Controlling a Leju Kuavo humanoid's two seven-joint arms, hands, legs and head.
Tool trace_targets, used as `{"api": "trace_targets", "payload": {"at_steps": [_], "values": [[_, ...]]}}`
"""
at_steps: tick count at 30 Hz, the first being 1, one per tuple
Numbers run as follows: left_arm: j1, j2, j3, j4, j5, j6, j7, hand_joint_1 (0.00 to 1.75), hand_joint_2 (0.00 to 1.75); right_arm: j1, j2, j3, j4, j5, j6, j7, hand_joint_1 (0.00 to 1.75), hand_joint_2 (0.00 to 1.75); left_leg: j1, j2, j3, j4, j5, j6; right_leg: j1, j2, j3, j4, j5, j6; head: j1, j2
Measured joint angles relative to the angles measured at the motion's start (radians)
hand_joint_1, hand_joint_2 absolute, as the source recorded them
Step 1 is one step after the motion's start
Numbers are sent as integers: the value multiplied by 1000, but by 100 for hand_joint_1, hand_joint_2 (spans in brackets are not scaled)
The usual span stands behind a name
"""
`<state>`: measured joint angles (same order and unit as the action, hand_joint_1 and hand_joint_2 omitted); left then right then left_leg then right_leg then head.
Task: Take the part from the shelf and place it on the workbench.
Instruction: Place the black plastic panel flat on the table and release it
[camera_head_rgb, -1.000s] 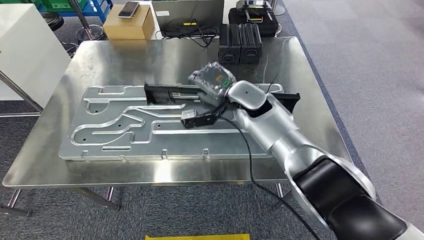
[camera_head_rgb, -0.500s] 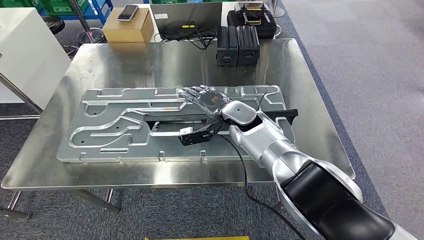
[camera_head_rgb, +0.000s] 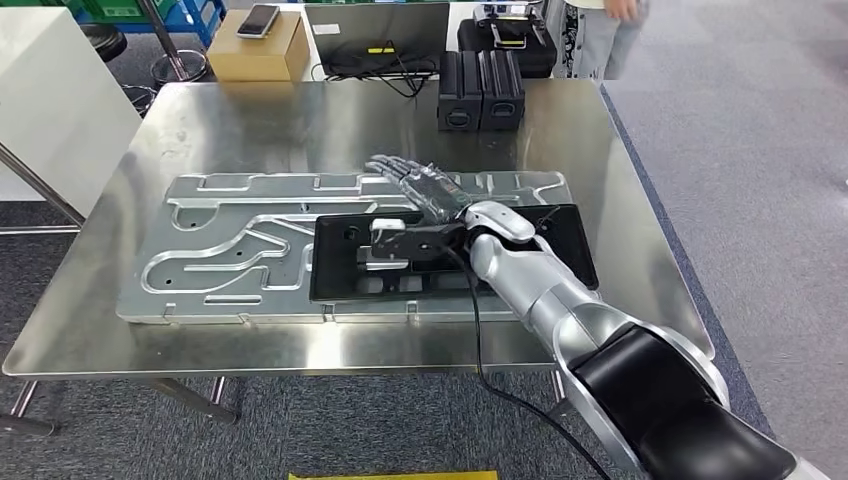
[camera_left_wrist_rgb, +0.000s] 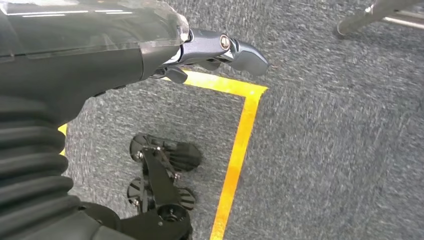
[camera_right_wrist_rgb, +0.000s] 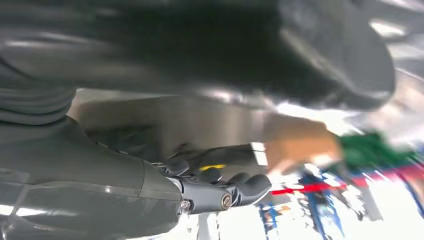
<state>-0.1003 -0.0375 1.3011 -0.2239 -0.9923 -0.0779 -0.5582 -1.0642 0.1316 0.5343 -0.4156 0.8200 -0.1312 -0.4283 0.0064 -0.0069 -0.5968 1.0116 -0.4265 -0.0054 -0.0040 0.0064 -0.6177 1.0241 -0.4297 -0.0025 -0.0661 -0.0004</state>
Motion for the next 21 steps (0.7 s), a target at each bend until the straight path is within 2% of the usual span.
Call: {"api": "trace_targets", "payload": {"at_steps": [2,3,5,6,7,8,10,11,12,14,16,17,18,20,21], "values": [[-1,0,-5,0,0,0,0,0,0,-4,-6,-71,-40,-152,107,-72,0,0,2,1,4,-10,6,14,-1,-1,-17,40,-29,9,0,0],[-2,0,-6,0,1,0,1,0,0,-5,-11,-107,-65,-237,178,-100,0,0,3,1,5,-13,8,20,-2,-1,-41,91,-57,11,0,0],[-3,0,-7,0,4,0,3,0,0,-5,-23,-174,-121,-422,332,-128,0,0,1,1,5,-13,7,25,-2,-1,-107,226,-115,13,0,0],[-3,0,-7,0,6,0,4,0,0,-2,-31,-205,-155,-515,396,-131,0,0,0,0,5,-13,7,26,-2,-1,-132,274,-126,14,0,0],[-3,0,-7,0,10,0,6,0,0,2,-39,-231,-192,-606,446,-127,0,0,-1,-1,6,-12,5,27,-3,-1,-142,286,-119,14,0,0],[-2,0,-6,0,14,1,8,0,0,5,-50,-256,-237,-694,479,-122,0,0,-1,-2,7,-9,3,27,-3,-1,-129,255,-91,12,0,0],[-1,0,-6,0,23,3,10,0,0,15,-74,-297,-338,-832,494,-115,0,0,-1,-6,8,-3,-4,24,-1,-2,-67,120,-22,6,0,0],[-1,0,-6,0,28,4,10,0,0,26,-89,-319,-401,-885,480,-114,0,0,-3,-8,8,2,-7,20,0,-2,-38,58,0,3,0,0],[0,0,-5,0,33,5,10,0,0,44,-105,-340,-469,-921,455,-117,0,0,-4,-11,6,5,-10,17,3,-3,-21,22,8,0,0,0],[4,-1,-4,0,41,5,9,0,0,102,-145,-387,-626,-947,382,-127,0,0,-4,-15,6,6,-14,8,8,-4,-11,2,5,-6,0,0],[12,-1,-3,0,51,1,4,0,0,190,-186,-435,-795,-891,291,-141,0,0,-3,-13,6,12,-26,1,6,-7,-2,-8,5,-15,0,0],[15,-2,-1,0,57,-2,0,0,0,241,-203,-459,-877,-841,244,-148,0,0,-2,-9,0,33,-43,-2,4,-9,4,-14,5,-19,0,0],[18,-3,2,0,63,-4,-4,0,0,295,-216,-481,-955,-786,202,-156,0,0,-2,-5,-16,76,-69,-5,3,-11,10,-19,5,-23,0,0],[21,-4,9,0,71,-6,-9,0,0,404,-235,-519,-1082,-702,144,-170,0,0,-1,-1,-75,209,-132,-12,4,-13,15,-20,1,-28,0,0],[22,-5,13,0,74,-6,-10,0,0,454,-243,-532,-1135,-664,121,-174,0,0,-1,-1,-103,265,-150,-15,4,-12,17,-20,-1,-29,0,0]]}}
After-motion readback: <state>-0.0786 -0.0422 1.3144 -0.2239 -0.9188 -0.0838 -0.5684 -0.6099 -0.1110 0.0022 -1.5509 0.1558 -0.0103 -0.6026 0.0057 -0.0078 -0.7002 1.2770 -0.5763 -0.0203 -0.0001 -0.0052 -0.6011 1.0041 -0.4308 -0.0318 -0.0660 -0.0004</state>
